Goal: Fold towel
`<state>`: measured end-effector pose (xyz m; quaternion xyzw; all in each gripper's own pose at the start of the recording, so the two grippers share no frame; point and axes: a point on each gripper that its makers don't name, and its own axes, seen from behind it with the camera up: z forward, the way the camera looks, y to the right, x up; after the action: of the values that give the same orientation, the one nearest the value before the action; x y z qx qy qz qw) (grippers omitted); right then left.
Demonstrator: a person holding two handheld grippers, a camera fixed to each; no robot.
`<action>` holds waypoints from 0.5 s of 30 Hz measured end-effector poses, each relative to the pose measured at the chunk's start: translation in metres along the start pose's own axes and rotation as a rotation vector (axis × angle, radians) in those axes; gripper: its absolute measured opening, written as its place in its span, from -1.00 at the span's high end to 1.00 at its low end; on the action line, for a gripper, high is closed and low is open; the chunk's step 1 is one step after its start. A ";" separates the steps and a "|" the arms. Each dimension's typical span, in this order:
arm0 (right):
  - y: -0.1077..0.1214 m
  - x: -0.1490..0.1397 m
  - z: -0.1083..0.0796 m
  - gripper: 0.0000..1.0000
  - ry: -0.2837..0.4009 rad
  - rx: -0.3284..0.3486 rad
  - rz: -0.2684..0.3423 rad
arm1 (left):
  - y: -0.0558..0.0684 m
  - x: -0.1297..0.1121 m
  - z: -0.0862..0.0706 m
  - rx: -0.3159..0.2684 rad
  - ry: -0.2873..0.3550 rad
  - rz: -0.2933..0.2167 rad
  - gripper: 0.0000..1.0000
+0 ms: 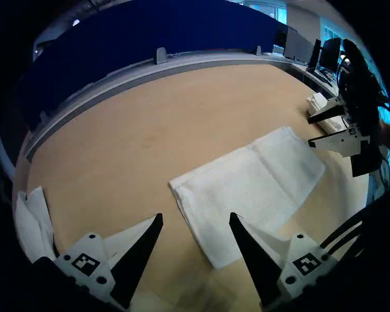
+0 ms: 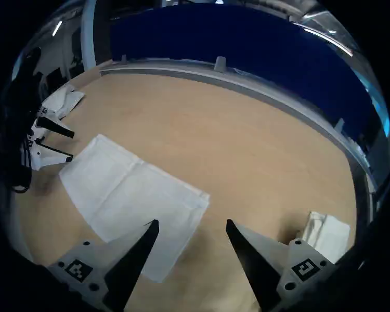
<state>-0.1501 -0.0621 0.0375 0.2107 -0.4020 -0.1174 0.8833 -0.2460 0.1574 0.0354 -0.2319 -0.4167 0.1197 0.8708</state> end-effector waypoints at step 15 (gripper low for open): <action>-0.011 -0.033 -0.035 -1.00 -0.011 0.000 0.027 | 0.011 -0.025 -0.031 0.009 -0.002 -0.047 -0.90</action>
<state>-0.1457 -0.0499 -0.0103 0.2048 -0.4096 -0.1067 0.8826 -0.2377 0.1472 -0.0032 -0.2178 -0.4223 0.1015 0.8740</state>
